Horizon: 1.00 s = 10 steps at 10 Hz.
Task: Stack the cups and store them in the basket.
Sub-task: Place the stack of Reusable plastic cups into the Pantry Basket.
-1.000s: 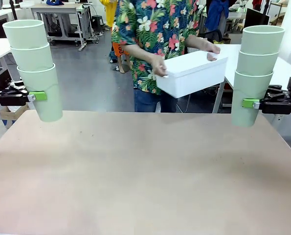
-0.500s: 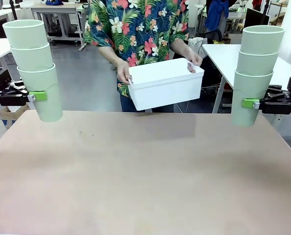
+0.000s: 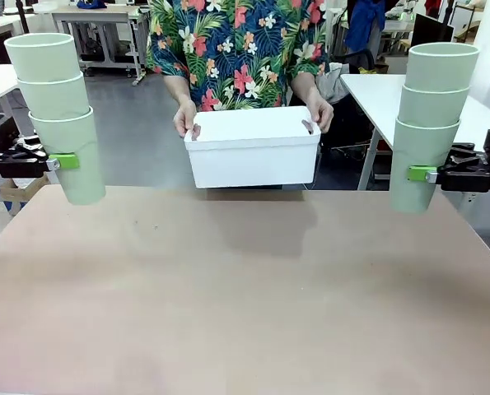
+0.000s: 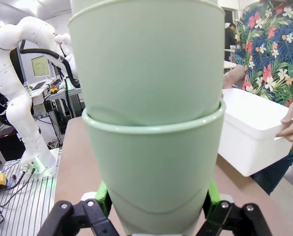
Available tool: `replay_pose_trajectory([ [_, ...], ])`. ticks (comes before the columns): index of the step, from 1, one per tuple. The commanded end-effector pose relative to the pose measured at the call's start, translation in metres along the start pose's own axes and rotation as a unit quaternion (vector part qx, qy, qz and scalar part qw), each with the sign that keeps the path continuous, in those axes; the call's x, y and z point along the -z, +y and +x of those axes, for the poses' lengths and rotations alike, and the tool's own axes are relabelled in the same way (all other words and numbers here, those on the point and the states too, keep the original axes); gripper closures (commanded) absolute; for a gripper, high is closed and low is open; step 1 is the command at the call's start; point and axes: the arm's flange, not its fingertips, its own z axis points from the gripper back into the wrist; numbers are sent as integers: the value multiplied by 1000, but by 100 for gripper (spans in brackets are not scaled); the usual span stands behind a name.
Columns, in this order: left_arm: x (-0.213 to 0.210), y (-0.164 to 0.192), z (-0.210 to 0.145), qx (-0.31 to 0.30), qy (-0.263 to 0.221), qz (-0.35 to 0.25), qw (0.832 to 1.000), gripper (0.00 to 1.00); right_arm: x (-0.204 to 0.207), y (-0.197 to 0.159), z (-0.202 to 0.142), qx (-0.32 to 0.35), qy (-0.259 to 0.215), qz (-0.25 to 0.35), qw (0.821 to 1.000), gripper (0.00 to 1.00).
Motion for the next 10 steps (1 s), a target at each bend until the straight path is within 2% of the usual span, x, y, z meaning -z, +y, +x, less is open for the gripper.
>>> replay_pose_trajectory([
  [1,1,-2,4,5,-2,-2,1000,13,0,0,2,-2,-1,-3,1000,13],
  [10,1,-2,4,5,-2,-2,1000,13,0,0,2,-2,-1,-3,1000,13],
])
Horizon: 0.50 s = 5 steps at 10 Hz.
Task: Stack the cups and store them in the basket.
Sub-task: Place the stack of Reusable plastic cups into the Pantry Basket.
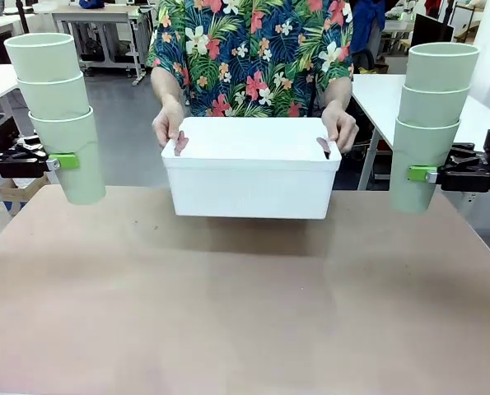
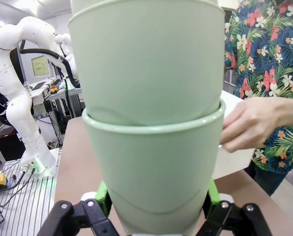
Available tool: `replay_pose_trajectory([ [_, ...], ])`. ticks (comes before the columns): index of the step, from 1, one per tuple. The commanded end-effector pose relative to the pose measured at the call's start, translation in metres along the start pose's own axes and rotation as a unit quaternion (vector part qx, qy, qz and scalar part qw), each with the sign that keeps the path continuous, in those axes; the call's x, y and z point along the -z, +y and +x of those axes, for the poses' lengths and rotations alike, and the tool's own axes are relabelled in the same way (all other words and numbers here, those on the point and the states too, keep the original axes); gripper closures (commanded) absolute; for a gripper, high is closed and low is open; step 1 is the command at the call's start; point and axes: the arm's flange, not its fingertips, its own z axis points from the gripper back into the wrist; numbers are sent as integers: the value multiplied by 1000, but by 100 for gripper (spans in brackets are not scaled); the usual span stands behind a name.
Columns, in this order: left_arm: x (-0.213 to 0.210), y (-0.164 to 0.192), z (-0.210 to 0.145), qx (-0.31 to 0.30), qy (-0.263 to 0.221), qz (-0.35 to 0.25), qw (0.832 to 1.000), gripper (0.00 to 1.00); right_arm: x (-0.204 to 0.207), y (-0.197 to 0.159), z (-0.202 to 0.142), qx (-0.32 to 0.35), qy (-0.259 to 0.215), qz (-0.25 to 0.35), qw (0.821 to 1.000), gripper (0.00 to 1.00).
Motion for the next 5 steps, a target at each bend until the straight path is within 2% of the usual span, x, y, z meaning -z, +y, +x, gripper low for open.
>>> replay_pose_trajectory([
  [1,1,-2,4,5,-2,-2,1000,13,0,0,2,-2,-1,-3,1000,13],
  [5,1,-2,4,5,-2,-2,1000,13,0,0,2,-2,-1,-3,1000,13],
])
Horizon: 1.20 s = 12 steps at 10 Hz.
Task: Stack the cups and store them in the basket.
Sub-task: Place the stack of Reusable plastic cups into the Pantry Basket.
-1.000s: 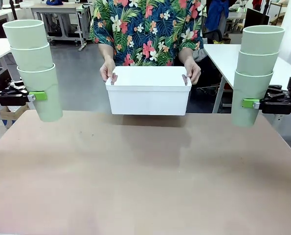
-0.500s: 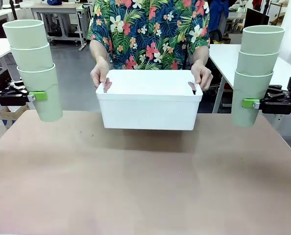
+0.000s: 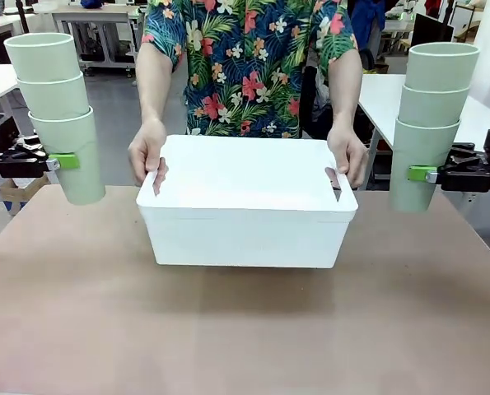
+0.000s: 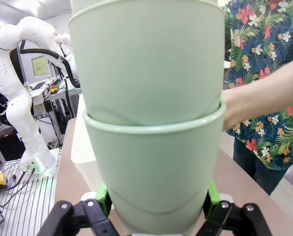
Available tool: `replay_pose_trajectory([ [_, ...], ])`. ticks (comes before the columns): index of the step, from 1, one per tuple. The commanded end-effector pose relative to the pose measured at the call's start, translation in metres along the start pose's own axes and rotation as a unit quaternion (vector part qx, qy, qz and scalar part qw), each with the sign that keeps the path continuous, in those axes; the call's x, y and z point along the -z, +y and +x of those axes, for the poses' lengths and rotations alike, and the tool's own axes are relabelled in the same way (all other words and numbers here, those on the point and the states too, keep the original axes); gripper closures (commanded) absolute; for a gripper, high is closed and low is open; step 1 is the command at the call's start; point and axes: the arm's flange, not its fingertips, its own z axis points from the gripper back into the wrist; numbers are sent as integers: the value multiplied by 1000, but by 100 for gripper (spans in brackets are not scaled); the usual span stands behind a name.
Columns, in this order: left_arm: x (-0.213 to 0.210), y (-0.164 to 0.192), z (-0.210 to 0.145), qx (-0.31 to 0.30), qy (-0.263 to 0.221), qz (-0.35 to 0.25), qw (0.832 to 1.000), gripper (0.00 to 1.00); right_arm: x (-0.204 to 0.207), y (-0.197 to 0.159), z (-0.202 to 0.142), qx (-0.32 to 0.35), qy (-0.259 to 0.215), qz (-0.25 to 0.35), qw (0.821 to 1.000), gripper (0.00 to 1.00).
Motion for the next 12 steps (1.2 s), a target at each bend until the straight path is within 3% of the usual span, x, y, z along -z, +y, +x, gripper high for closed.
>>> replay_pose_trajectory([
  [1,1,-2,4,5,-2,-2,1000,13,0,0,2,-2,-1,-3,1000,13],
  [12,1,-2,4,5,-2,-2,1000,13,0,0,2,-2,-1,-3,1000,13],
])
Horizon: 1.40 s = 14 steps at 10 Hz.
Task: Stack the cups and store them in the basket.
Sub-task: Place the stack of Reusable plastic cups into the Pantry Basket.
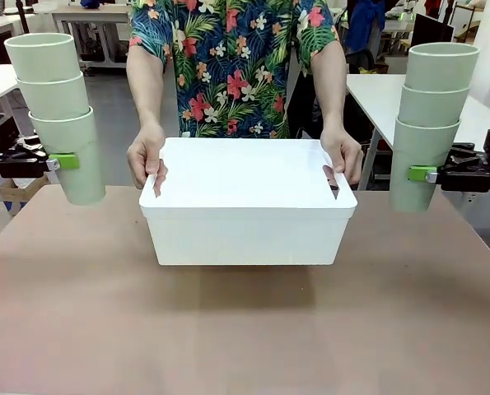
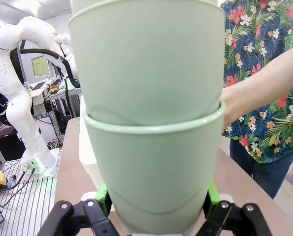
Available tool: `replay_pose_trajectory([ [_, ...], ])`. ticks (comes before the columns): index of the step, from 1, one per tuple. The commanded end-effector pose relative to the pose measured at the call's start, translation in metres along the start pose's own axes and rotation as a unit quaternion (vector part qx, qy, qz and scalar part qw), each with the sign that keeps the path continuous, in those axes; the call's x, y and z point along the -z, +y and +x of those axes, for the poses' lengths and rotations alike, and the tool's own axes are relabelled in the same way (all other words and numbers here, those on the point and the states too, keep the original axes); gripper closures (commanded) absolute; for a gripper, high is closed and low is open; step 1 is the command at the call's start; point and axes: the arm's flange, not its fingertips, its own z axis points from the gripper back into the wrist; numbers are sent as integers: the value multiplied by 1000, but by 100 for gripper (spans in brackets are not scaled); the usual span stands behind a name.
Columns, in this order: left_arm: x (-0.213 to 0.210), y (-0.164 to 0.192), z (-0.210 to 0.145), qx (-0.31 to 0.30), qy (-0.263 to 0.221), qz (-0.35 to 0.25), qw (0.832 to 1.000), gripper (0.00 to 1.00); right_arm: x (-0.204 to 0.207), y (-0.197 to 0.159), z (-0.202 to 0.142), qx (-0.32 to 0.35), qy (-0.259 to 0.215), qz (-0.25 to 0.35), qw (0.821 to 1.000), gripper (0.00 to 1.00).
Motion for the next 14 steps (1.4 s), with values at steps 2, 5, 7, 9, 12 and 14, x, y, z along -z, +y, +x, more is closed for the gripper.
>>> replay_pose_trajectory([
  [2,1,-2,4,5,-2,-2,1000,13,0,0,2,-2,-1,-3,1000,13],
  [5,1,-2,4,5,-2,-2,1000,13,0,0,2,-2,-1,-3,1000,13],
  [7,1,-2,4,5,-2,-2,1000,13,0,0,2,-2,-1,-3,1000,13],
  [9,1,-2,4,5,-2,-2,1000,13,0,0,2,-2,-1,-3,1000,13],
  [12,1,-2,4,5,-2,-2,1000,13,0,0,2,-2,-1,-3,1000,13],
  [14,1,-2,4,5,-2,-2,1000,13,0,0,0,0,0,0,1000,13],
])
